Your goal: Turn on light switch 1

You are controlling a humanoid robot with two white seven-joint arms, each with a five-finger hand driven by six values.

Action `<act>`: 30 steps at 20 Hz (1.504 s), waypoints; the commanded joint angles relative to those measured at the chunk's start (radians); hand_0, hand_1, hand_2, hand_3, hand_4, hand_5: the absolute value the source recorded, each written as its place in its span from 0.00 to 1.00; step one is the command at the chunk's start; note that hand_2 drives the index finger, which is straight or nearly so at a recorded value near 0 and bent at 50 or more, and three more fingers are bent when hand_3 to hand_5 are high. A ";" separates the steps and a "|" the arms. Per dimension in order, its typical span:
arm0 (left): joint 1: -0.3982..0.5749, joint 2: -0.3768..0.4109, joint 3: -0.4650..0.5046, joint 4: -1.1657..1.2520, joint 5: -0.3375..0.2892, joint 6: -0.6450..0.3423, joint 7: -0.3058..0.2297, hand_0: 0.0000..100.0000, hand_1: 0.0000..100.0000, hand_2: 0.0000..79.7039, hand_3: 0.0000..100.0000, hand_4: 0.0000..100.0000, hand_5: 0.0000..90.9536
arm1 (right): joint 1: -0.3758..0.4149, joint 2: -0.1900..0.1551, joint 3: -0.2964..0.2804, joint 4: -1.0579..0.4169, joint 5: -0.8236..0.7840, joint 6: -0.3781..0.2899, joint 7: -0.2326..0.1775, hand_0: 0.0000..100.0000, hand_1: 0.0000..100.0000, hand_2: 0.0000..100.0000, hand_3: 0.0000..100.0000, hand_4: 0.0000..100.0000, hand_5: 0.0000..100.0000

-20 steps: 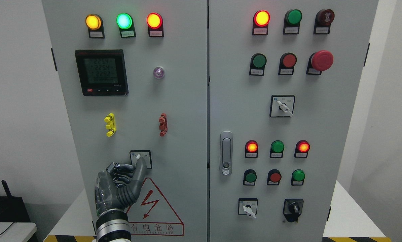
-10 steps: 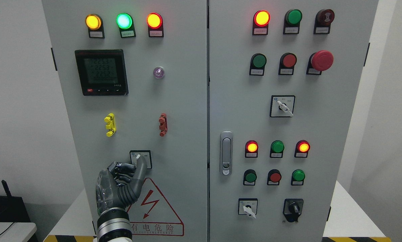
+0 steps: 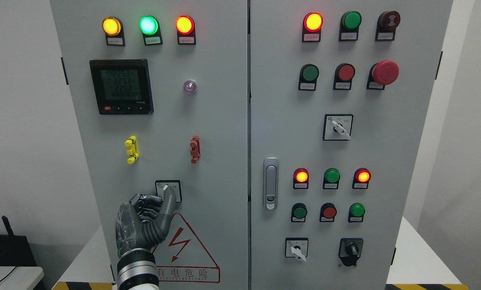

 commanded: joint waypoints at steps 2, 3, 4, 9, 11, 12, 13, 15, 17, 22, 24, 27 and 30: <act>0.002 0.000 -0.002 0.001 -0.001 0.001 -0.001 0.20 0.45 0.76 0.77 0.78 0.72 | 0.000 0.001 0.017 0.000 -0.025 0.000 0.000 0.12 0.39 0.00 0.00 0.00 0.00; 0.002 0.000 -0.002 0.005 -0.001 0.001 -0.001 0.20 0.45 0.76 0.77 0.78 0.72 | 0.000 0.001 0.017 0.000 -0.025 0.000 0.000 0.12 0.39 0.00 0.00 0.00 0.00; 0.000 0.000 -0.002 0.006 -0.001 0.002 -0.001 0.20 0.45 0.76 0.77 0.78 0.72 | 0.000 -0.001 0.017 0.000 -0.025 0.000 0.000 0.12 0.39 0.00 0.00 0.00 0.00; -0.001 0.000 -0.002 0.008 -0.001 0.011 -0.001 0.20 0.45 0.76 0.77 0.78 0.72 | 0.000 0.001 0.017 0.000 -0.025 0.000 0.000 0.12 0.39 0.00 0.00 0.00 0.00; -0.003 0.000 -0.002 0.008 -0.001 0.013 -0.001 0.20 0.44 0.76 0.77 0.78 0.72 | 0.000 0.001 0.017 0.000 -0.025 0.000 0.000 0.12 0.39 0.00 0.00 0.00 0.00; -0.003 0.000 -0.002 0.008 -0.001 0.013 -0.002 0.21 0.44 0.76 0.77 0.78 0.72 | 0.000 -0.001 0.017 0.000 -0.025 0.000 0.000 0.12 0.39 0.00 0.00 0.00 0.00; -0.003 0.000 -0.002 0.009 -0.001 0.013 -0.001 0.21 0.44 0.76 0.77 0.78 0.72 | 0.000 0.001 0.017 0.000 -0.025 0.000 0.000 0.12 0.39 0.00 0.00 0.00 0.00; -0.007 0.000 -0.002 0.009 -0.001 0.013 -0.002 0.21 0.44 0.76 0.77 0.78 0.72 | 0.000 -0.001 0.017 0.000 -0.025 0.000 0.000 0.12 0.39 0.00 0.00 0.00 0.00; -0.009 0.000 -0.002 0.009 -0.001 0.013 -0.002 0.21 0.44 0.76 0.77 0.78 0.72 | 0.000 0.001 0.017 0.000 -0.025 0.000 0.000 0.12 0.39 0.00 0.00 0.00 0.00; -0.007 0.000 -0.002 0.011 -0.001 0.015 -0.002 0.21 0.44 0.76 0.77 0.78 0.72 | 0.000 0.001 0.017 0.000 -0.025 0.000 0.000 0.12 0.39 0.00 0.00 0.00 0.00; -0.009 0.000 -0.002 0.011 -0.003 0.022 -0.002 0.21 0.44 0.76 0.77 0.78 0.72 | 0.000 -0.001 0.017 0.000 -0.025 0.000 0.000 0.12 0.39 0.00 0.00 0.00 0.00; -0.009 0.000 -0.002 0.011 -0.003 0.024 -0.001 0.21 0.44 0.76 0.77 0.78 0.72 | 0.000 0.001 0.017 0.000 -0.025 0.000 0.000 0.12 0.39 0.00 0.00 0.00 0.00; -0.013 0.000 -0.002 0.011 -0.003 0.024 -0.002 0.21 0.44 0.76 0.77 0.78 0.72 | 0.000 -0.001 0.017 0.000 -0.025 0.000 0.000 0.12 0.39 0.00 0.00 0.00 0.00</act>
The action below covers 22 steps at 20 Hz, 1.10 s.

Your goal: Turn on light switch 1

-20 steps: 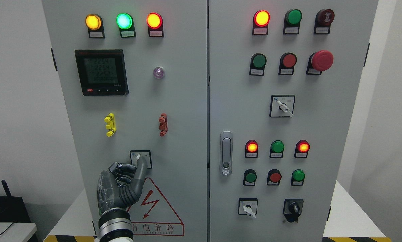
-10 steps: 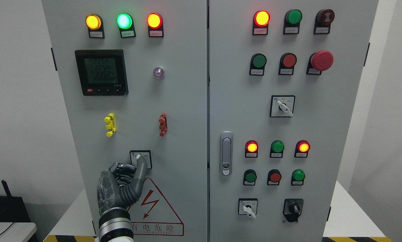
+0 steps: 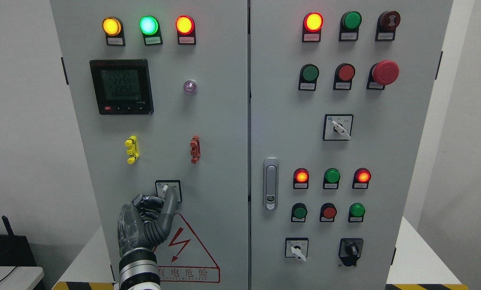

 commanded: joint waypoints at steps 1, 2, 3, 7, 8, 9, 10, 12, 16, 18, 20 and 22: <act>-0.008 0.000 0.000 0.002 0.000 0.002 0.001 0.21 0.45 0.76 0.77 0.78 0.72 | 0.000 0.001 0.017 0.000 -0.025 0.000 -0.001 0.12 0.39 0.00 0.00 0.00 0.00; -0.008 0.000 0.000 0.002 0.000 0.003 0.001 0.21 0.45 0.77 0.77 0.78 0.72 | 0.000 -0.001 0.017 0.000 -0.025 0.000 -0.001 0.12 0.39 0.00 0.00 0.00 0.00; -0.009 0.000 0.000 0.002 0.000 0.005 -0.001 0.21 0.44 0.77 0.77 0.78 0.72 | 0.000 -0.001 0.017 0.000 -0.025 0.000 -0.001 0.12 0.39 0.00 0.00 0.00 0.00; -0.012 0.000 0.000 0.005 0.000 0.006 -0.001 0.21 0.45 0.77 0.77 0.78 0.72 | 0.000 -0.001 0.017 0.000 -0.025 0.000 -0.001 0.12 0.39 0.00 0.00 0.00 0.00; -0.012 0.000 0.000 0.005 0.000 0.006 0.001 0.21 0.45 0.77 0.77 0.78 0.72 | 0.000 0.001 0.017 0.000 -0.025 0.000 -0.001 0.12 0.39 0.00 0.00 0.00 0.00; -0.012 0.000 0.000 0.005 0.000 0.006 -0.001 0.21 0.45 0.77 0.77 0.78 0.72 | 0.000 -0.001 0.017 0.000 -0.025 0.000 -0.001 0.12 0.39 0.00 0.00 0.00 0.00; -0.012 0.000 0.000 0.005 0.000 0.006 -0.001 0.22 0.45 0.77 0.77 0.78 0.72 | 0.000 -0.001 0.017 0.000 -0.025 0.000 -0.001 0.12 0.39 0.00 0.00 0.00 0.00; -0.011 0.000 0.000 0.005 0.000 0.006 -0.001 0.23 0.45 0.77 0.77 0.78 0.72 | 0.000 0.001 0.017 0.000 -0.025 0.000 -0.001 0.12 0.39 0.00 0.00 0.00 0.00; -0.009 0.000 -0.002 0.005 0.000 0.006 -0.001 0.26 0.45 0.77 0.77 0.78 0.72 | 0.000 -0.001 0.017 0.000 -0.025 0.000 -0.001 0.12 0.39 0.00 0.00 0.00 0.00; -0.009 0.000 -0.002 0.005 0.000 0.006 -0.001 0.28 0.45 0.77 0.77 0.78 0.72 | 0.000 0.001 0.017 0.000 -0.025 0.000 -0.001 0.12 0.39 0.00 0.00 0.00 0.00; -0.009 0.000 -0.003 0.005 0.000 0.006 -0.001 0.29 0.45 0.78 0.78 0.78 0.73 | 0.000 0.001 0.017 0.000 -0.025 0.000 -0.001 0.12 0.39 0.00 0.00 0.00 0.00; -0.011 0.000 -0.003 0.005 0.000 0.006 -0.002 0.30 0.44 0.78 0.78 0.78 0.73 | 0.000 0.001 0.017 0.000 -0.025 0.000 -0.001 0.12 0.39 0.00 0.00 0.00 0.00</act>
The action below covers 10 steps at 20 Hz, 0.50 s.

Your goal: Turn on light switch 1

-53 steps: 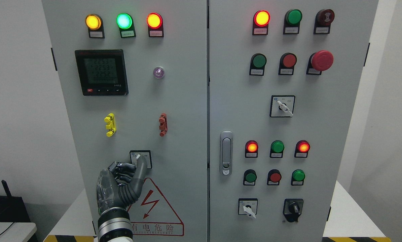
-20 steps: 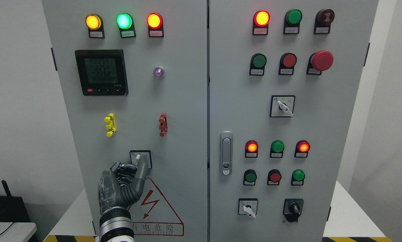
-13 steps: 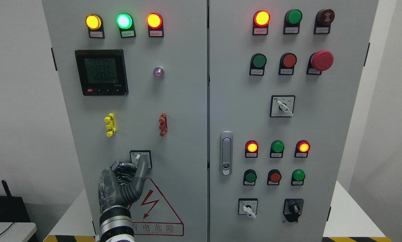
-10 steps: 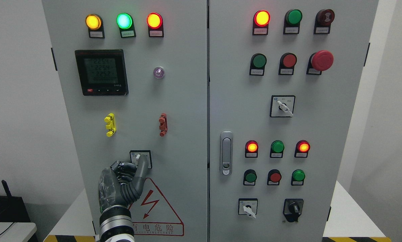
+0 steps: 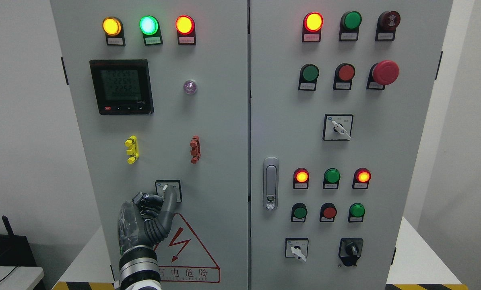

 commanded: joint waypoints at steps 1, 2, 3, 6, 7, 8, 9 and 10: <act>0.000 0.000 -0.002 0.001 0.000 0.002 0.000 0.31 0.44 0.78 0.78 0.78 0.73 | 0.000 0.001 0.017 0.000 -0.025 0.000 -0.001 0.12 0.39 0.00 0.00 0.00 0.00; 0.000 0.000 -0.002 0.003 0.000 0.000 0.000 0.31 0.44 0.78 0.78 0.78 0.73 | 0.000 -0.001 0.017 0.000 -0.025 0.000 -0.001 0.12 0.39 0.00 0.00 0.00 0.00; 0.000 0.000 -0.002 0.003 0.000 0.000 -0.002 0.32 0.44 0.79 0.78 0.78 0.73 | 0.000 0.001 0.017 0.000 -0.025 0.000 -0.001 0.12 0.39 0.00 0.00 0.00 0.00; -0.002 0.000 -0.002 0.003 0.002 0.000 -0.002 0.34 0.43 0.79 0.78 0.78 0.73 | 0.000 0.001 0.017 0.000 -0.025 0.000 -0.001 0.12 0.39 0.00 0.00 0.00 0.00; 0.000 0.000 -0.002 0.001 0.002 0.000 -0.002 0.35 0.43 0.79 0.78 0.79 0.73 | 0.000 0.001 0.017 0.000 -0.025 0.000 -0.001 0.12 0.39 0.00 0.00 0.00 0.00; 0.000 0.000 -0.002 0.003 0.002 0.000 -0.002 0.35 0.43 0.79 0.78 0.79 0.73 | 0.000 0.001 0.017 0.000 -0.025 0.000 -0.001 0.12 0.39 0.00 0.00 0.00 0.00; 0.000 0.000 -0.002 0.003 0.002 0.000 -0.002 0.36 0.42 0.79 0.78 0.78 0.73 | 0.000 0.001 0.017 0.000 -0.025 0.000 -0.001 0.12 0.39 0.00 0.00 0.00 0.00; 0.000 0.000 -0.002 0.003 0.002 0.000 -0.002 0.38 0.41 0.79 0.78 0.79 0.73 | 0.000 -0.001 0.017 0.000 -0.025 0.000 -0.001 0.12 0.39 0.00 0.00 0.00 0.00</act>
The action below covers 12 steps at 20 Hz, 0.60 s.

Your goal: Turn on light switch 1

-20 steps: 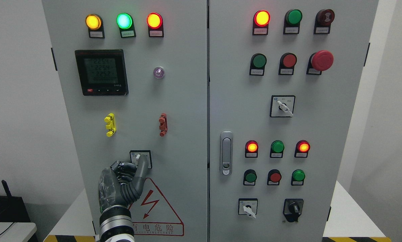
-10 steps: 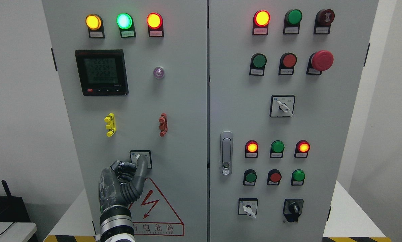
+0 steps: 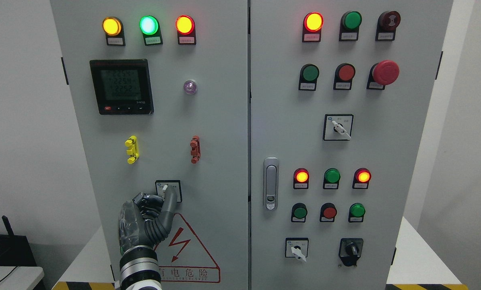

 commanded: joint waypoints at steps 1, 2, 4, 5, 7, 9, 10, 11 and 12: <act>0.000 0.000 -0.001 0.001 0.001 -0.001 -0.002 0.38 0.41 0.79 0.78 0.79 0.73 | 0.000 -0.001 0.017 0.000 -0.025 0.000 -0.001 0.12 0.39 0.00 0.00 0.00 0.00; 0.000 0.000 -0.001 0.001 0.001 -0.001 -0.002 0.39 0.41 0.80 0.78 0.79 0.73 | 0.000 -0.001 0.017 0.000 -0.025 0.000 -0.001 0.12 0.39 0.00 0.00 0.00 0.00; 0.001 0.000 0.001 0.001 0.002 -0.001 -0.002 0.41 0.40 0.80 0.78 0.79 0.73 | 0.000 0.001 0.017 0.000 -0.025 0.000 -0.001 0.12 0.39 0.00 0.00 0.00 0.00; 0.001 0.000 -0.001 0.001 0.002 -0.001 -0.002 0.42 0.39 0.80 0.79 0.79 0.73 | 0.000 0.001 0.017 0.000 -0.025 0.000 -0.001 0.12 0.39 0.00 0.00 0.00 0.00; 0.001 0.000 -0.001 0.001 0.002 -0.001 -0.002 0.44 0.39 0.81 0.79 0.79 0.73 | 0.000 -0.001 0.017 0.000 -0.025 0.000 -0.001 0.12 0.39 0.00 0.00 0.00 0.00; 0.001 0.000 -0.001 0.001 0.002 -0.001 -0.003 0.45 0.38 0.81 0.79 0.79 0.73 | 0.000 -0.001 0.017 0.000 -0.025 0.000 -0.001 0.12 0.39 0.00 0.00 0.00 0.00; 0.000 0.000 -0.001 0.001 0.002 -0.001 -0.003 0.46 0.38 0.81 0.79 0.79 0.73 | 0.000 0.001 0.017 0.000 -0.025 0.000 -0.001 0.12 0.39 0.00 0.00 0.00 0.00; 0.000 0.000 -0.001 0.001 0.002 -0.001 -0.003 0.47 0.38 0.81 0.79 0.79 0.73 | 0.000 0.001 0.017 0.000 -0.025 0.000 -0.001 0.12 0.39 0.00 0.00 0.00 0.00; 0.000 0.000 -0.001 0.001 0.002 -0.001 -0.003 0.47 0.38 0.81 0.79 0.79 0.74 | 0.000 -0.001 0.017 0.000 -0.025 0.000 -0.001 0.12 0.39 0.00 0.00 0.00 0.00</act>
